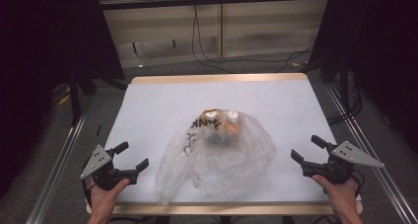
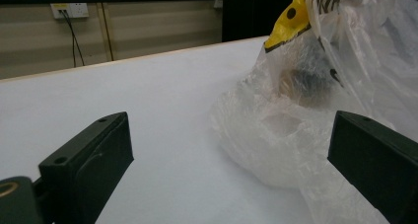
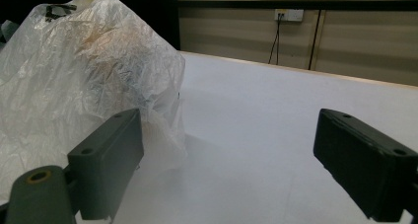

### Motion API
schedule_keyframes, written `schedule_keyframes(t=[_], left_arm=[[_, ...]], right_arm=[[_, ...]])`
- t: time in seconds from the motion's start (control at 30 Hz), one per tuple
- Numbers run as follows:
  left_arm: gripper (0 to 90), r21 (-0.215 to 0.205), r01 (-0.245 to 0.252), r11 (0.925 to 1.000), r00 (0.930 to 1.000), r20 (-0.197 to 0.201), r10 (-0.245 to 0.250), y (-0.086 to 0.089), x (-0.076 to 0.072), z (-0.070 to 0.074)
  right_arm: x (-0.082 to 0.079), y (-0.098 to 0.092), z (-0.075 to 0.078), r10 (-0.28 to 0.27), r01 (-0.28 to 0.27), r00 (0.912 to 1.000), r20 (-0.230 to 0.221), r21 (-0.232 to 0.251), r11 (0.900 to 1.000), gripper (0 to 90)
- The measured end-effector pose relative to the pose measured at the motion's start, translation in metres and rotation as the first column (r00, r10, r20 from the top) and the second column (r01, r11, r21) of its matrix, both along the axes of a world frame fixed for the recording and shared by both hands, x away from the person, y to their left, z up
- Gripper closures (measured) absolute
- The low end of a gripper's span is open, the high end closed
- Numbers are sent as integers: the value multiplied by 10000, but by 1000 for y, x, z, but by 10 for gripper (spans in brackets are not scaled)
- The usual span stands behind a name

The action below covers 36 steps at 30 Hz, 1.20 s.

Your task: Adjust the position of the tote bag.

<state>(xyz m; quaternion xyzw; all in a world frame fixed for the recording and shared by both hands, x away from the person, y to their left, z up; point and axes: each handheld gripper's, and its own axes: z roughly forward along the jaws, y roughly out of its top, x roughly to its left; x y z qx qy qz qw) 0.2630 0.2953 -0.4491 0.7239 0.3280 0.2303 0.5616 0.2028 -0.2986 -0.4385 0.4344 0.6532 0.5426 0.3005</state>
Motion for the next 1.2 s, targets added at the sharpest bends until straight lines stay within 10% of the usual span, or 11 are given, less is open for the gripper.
schedule_keyframes(t=[0.63,1.2], left_arm=[[107,222,563,9982,9957,-743,-545,-3,1,-2],[141,309,970,9948,9925,-775,-944,-8,-2,-1]], right_arm=[[2,18,2,1121,-1144,9892,-949,-192,9932,367],[0,57,12,3123,-3191,9340,-1733,-124,9476,588]])
